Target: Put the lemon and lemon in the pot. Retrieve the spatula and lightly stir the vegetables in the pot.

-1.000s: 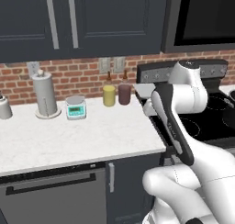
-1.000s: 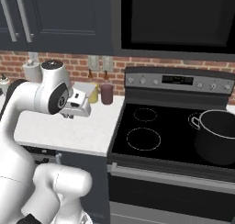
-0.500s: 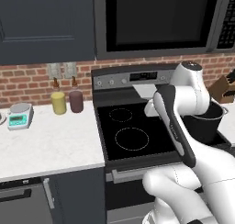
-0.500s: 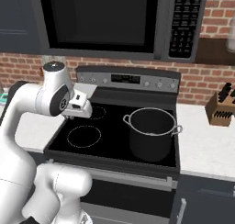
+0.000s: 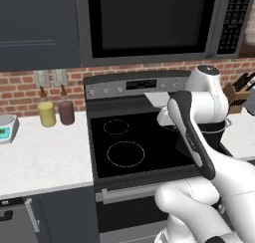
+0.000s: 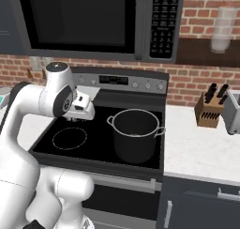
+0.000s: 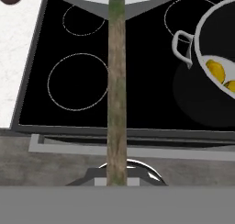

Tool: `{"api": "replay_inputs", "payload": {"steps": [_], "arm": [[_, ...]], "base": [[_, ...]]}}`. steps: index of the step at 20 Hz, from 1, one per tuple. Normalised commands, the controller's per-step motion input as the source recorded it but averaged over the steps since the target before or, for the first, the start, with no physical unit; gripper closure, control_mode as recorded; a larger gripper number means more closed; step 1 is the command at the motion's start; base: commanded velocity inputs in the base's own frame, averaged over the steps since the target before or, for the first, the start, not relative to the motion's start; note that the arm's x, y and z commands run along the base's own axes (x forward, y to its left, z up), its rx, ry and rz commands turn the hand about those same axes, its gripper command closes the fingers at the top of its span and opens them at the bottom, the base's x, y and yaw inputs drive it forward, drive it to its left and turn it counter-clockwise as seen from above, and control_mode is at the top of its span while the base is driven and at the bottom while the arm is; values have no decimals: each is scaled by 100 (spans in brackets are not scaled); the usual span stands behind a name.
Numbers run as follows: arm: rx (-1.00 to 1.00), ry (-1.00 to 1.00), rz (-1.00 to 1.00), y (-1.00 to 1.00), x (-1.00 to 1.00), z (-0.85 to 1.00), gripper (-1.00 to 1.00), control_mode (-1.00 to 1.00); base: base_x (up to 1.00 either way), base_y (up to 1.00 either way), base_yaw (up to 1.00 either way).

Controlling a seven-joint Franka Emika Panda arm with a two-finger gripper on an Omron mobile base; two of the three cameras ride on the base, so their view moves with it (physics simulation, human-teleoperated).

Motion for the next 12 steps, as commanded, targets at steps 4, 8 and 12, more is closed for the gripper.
{"api": "replay_inputs", "payload": {"steps": [4,8,12], "arm": [[0,0,0,0,0,0,100,100],[0,0,0,0,0,0,100,100],[0,0,0,0,0,0,100,100]], "base": [[33,-1,0],[41,0,0],[34,0,-1]]}}
